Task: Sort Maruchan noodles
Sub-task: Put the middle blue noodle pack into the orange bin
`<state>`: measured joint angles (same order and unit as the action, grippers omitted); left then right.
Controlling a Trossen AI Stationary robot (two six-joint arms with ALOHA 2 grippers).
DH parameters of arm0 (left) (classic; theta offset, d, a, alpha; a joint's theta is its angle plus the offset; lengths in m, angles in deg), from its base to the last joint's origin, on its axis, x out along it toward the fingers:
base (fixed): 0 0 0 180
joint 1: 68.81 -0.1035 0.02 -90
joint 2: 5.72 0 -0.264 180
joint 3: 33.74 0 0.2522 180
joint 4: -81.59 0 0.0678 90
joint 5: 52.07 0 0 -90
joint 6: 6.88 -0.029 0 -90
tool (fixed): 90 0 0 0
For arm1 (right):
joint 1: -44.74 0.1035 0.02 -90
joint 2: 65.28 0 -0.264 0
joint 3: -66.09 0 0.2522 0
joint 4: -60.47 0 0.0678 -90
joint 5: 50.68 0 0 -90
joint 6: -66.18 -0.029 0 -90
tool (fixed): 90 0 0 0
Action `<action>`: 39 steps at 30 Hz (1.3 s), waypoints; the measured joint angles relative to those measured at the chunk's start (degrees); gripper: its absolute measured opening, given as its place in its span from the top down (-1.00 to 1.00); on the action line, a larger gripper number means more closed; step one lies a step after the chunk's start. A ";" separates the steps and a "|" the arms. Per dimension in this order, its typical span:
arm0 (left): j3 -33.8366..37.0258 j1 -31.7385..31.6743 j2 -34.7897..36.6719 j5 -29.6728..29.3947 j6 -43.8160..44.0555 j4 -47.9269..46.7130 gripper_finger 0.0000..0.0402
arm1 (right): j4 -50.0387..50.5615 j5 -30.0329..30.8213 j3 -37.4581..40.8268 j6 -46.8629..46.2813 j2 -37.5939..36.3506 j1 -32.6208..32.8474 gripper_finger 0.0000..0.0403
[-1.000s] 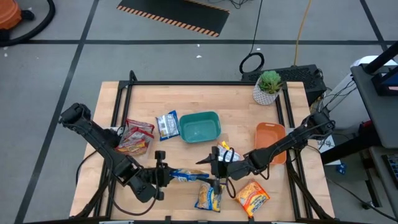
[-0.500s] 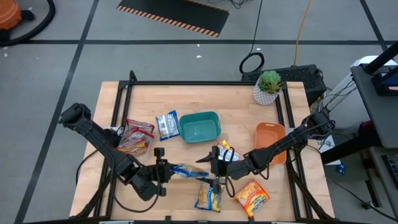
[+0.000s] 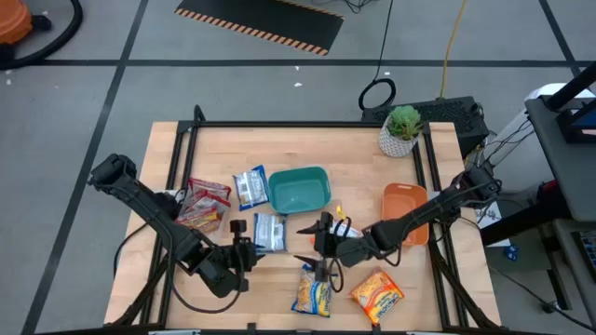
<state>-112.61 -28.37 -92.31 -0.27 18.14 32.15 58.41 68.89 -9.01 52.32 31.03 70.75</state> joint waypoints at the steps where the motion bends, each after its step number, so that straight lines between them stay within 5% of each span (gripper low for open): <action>1: 0.00 0.00 0.00 0.37 0.75 -0.90 0.52 | 0.11 -0.91 0.00 -0.86 0.00 -0.25 -0.53; 8: -0.02 -1.43 -0.02 0.72 9.63 -10.21 0.52 | 0.02 -1.52 -0.06 -14.13 2.38 -2.41 -0.53; 12: 1.01 -3.13 -0.02 2.97 12.45 -12.19 0.52 | 2.55 -9.19 -4.57 -15.64 8.28 -3.44 -0.52; 16: 2.87 -3.96 -0.04 5.18 12.02 -12.16 0.52 | 13.10 -17.04 -14.22 -15.50 15.37 -4.22 -0.44; 22: 4.27 -5.42 -0.04 6.29 12.19 -12.27 0.52 | 29.31 -19.75 -25.23 -22.95 23.30 -5.81 -0.33; 34: 4.31 -5.51 -0.04 6.89 11.70 -12.09 0.52 | 22.81 -20.72 -26.12 -26.17 28.36 -8.59 -0.32; 39: 4.31 -5.55 -0.04 6.91 11.70 -11.85 0.52 | 16.67 -26.33 -26.30 -26.38 31.74 -10.00 -0.26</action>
<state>-108.30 -33.92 -92.35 6.64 29.85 20.30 75.08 42.57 -35.31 25.93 62.77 60.75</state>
